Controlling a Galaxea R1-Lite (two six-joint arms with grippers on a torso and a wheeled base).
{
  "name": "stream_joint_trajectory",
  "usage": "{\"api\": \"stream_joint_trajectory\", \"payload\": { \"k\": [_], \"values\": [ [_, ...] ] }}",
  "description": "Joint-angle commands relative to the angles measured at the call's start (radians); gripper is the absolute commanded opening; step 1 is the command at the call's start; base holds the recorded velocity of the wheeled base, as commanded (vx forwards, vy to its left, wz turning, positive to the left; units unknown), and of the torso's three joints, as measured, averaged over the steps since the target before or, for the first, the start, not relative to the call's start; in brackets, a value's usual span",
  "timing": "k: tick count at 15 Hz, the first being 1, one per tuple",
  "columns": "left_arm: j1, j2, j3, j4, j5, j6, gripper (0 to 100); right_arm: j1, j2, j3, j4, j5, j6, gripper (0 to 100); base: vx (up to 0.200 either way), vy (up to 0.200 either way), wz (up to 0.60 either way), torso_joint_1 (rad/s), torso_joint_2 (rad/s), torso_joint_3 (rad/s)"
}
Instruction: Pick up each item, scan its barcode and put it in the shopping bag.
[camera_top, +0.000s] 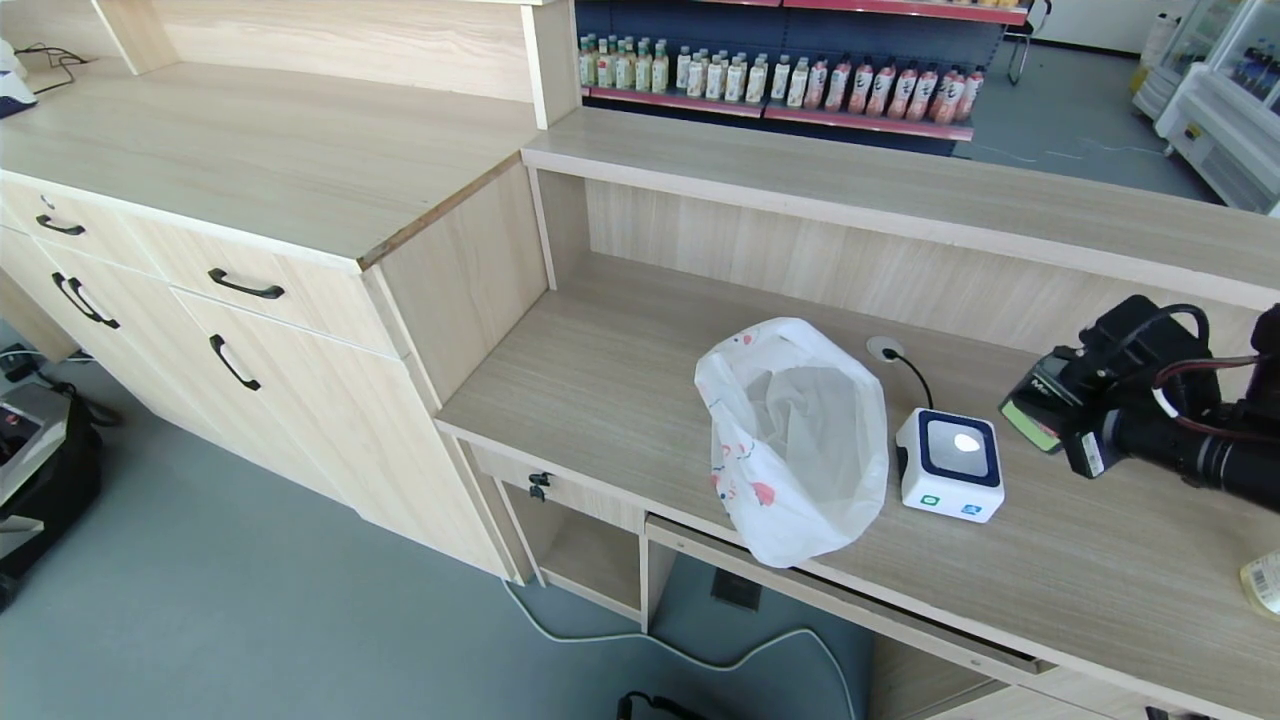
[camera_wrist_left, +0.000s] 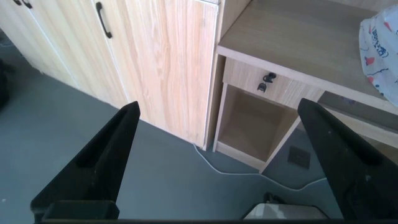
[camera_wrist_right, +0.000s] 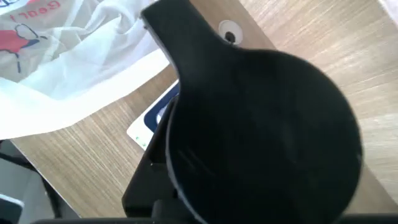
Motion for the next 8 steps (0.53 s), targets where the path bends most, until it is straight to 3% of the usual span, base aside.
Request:
{"api": "stream_joint_trajectory", "payload": {
  "k": [1,2,6,8],
  "values": [
    [0.000,0.000,0.000,0.000,0.001,-0.001,100,-0.023,-0.073,0.037,-0.051,0.002,-0.012,0,0.000,0.000,0.00,0.000,0.00,0.000],
    [0.000,0.000,0.000,0.000,0.001,-0.001,100,-0.021,-0.069,0.036,-0.065,0.002,-0.012,0,0.000,0.000,0.00,0.000,0.00,0.000],
    [0.000,0.000,0.000,0.000,0.001,-0.001,100,0.045,0.014,-0.015,-0.112,-0.001,-0.006,0,0.000,0.000,0.60,0.001,0.00,0.005],
    [0.000,0.000,0.000,0.000,0.001,-0.001,100,0.082,0.112,-0.056,-0.137,-0.001,0.031,0,0.000,0.000,0.00,0.000,0.00,0.000]
  ]
}}
